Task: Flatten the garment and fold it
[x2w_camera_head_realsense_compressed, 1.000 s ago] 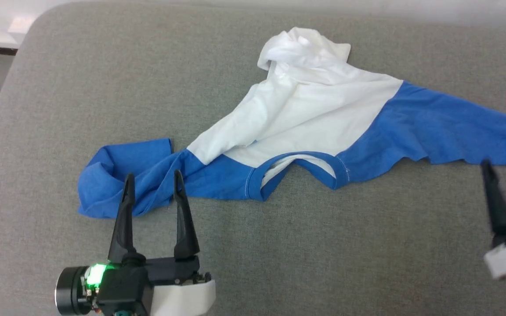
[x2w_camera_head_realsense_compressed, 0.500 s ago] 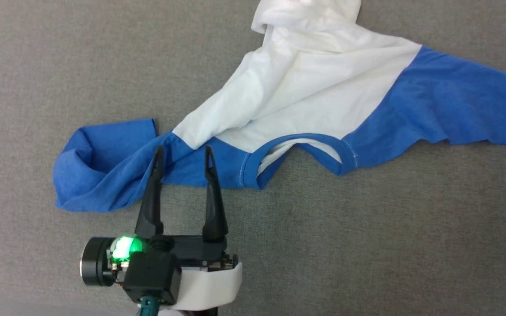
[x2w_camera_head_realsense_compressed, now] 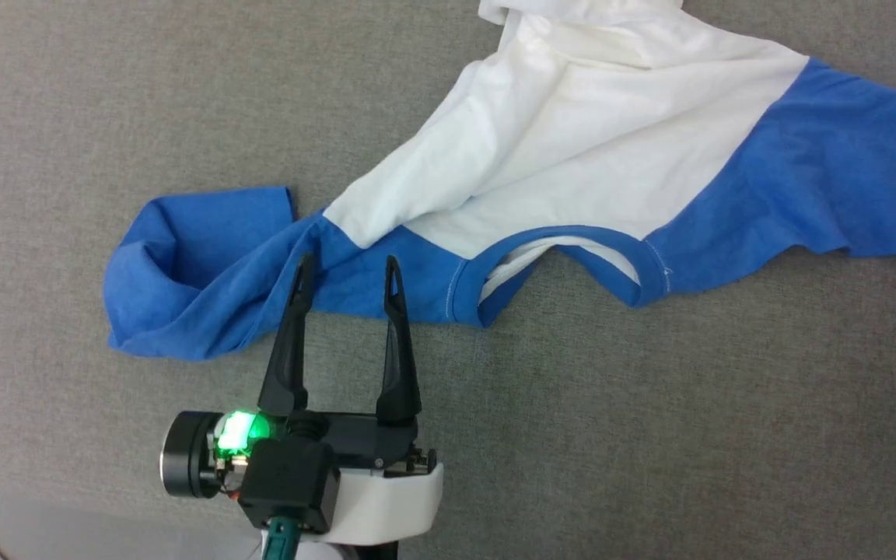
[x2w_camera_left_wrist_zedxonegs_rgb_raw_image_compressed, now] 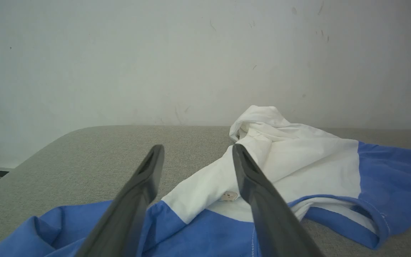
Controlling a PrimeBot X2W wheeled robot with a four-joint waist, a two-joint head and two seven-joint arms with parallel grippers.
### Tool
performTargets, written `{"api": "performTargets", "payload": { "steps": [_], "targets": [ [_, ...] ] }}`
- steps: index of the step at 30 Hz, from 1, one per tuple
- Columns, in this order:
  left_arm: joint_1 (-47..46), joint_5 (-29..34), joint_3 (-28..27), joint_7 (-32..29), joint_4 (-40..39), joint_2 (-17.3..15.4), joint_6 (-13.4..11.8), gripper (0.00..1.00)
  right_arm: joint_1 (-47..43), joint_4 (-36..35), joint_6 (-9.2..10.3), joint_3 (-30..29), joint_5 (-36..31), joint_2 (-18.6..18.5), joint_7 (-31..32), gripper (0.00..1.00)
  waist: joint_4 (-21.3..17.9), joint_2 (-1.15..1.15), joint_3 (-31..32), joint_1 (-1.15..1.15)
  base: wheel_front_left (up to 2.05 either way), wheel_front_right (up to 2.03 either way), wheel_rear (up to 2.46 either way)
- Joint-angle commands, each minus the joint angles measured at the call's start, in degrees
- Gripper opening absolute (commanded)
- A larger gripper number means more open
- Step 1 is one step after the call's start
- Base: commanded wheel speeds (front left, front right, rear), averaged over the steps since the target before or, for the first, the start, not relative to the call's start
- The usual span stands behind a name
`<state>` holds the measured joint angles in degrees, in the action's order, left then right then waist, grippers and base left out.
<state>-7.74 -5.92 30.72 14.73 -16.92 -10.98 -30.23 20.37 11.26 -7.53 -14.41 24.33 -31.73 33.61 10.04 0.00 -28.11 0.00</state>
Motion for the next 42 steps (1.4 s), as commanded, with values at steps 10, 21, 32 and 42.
{"api": "performTargets", "payload": {
  "steps": [10, 21, 32, 42],
  "targets": [
    [1.1, -0.6, -1.6, 0.3, 1.3, 0.5, 3.1, 1.0, -2.5, 1.0, 0.04, -10.0, -1.4, -2.1, -1.3, 0.0, -0.2, 0.0, 6.0, 0.0, 0.0, 0.0, 0.0],
    [2.9, -0.6, -2.5, 0.3, 1.4, 1.4, 5.6, 1.0, -4.2, 5.1, 0.04, -17.3, -6.7, -4.2, -5.2, 0.36, 1.3, 0.0, 5.4, 0.0, 0.0, 0.0, 0.0],
    [3.4, -0.3, -3.5, 0.3, 3.2, 1.7, 7.3, 1.0, -5.9, -7.9, 0.04, -12.0, -1.0, 4.1, -17.5, 1.0, 0.0, 0.0, 8.9, 0.0, 0.0, 0.0, 0.0],
    [6.2, 0.7, -4.5, 0.3, 4.0, -0.7, 7.8, 1.0, -22.8, -34.4, 0.04, -10.5, -3.5, 24.7, -31.0, 1.0, -1.4, 0.0, 10.9, 0.0, 0.0, 0.0, 0.0]
  ]
}}
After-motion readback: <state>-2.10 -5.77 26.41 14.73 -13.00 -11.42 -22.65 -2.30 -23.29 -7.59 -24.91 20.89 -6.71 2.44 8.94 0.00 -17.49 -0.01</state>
